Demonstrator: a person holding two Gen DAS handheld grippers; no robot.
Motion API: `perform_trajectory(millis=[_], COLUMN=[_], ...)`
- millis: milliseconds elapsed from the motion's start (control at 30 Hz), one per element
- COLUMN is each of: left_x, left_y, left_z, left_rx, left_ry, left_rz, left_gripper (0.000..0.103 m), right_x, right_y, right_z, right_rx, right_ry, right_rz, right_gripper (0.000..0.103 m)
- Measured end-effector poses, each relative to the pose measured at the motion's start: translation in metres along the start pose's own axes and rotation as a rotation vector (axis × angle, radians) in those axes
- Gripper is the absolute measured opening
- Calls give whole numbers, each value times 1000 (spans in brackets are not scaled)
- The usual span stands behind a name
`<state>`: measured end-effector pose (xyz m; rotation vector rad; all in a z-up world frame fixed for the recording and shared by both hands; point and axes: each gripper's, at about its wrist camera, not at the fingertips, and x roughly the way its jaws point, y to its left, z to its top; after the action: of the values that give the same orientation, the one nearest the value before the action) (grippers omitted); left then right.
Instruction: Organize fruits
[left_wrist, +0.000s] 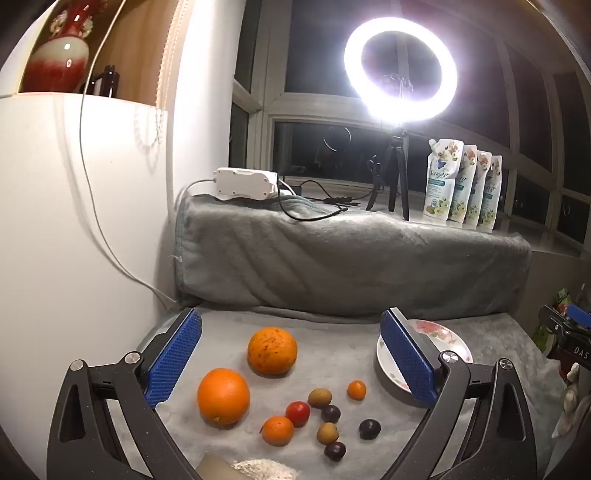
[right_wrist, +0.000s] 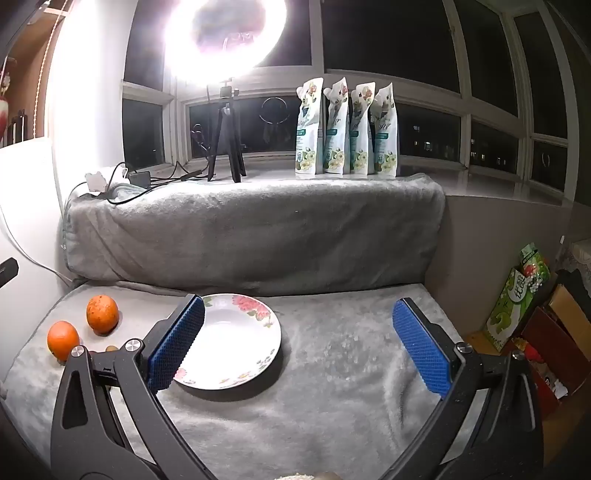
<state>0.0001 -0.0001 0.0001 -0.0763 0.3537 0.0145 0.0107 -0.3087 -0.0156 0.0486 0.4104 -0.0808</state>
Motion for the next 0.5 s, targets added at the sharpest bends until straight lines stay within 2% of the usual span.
perform_trajectory(millis=[500], left_x=[0], left_y=[0], left_z=[-2], left_rx=[1], left_ry=[8], left_rz=[3], left_gripper=[97], right_x=[1], right_y=[2], right_z=[-1], right_rx=[-1], right_ry=[-7], right_rz=[-1], right_gripper=[103])
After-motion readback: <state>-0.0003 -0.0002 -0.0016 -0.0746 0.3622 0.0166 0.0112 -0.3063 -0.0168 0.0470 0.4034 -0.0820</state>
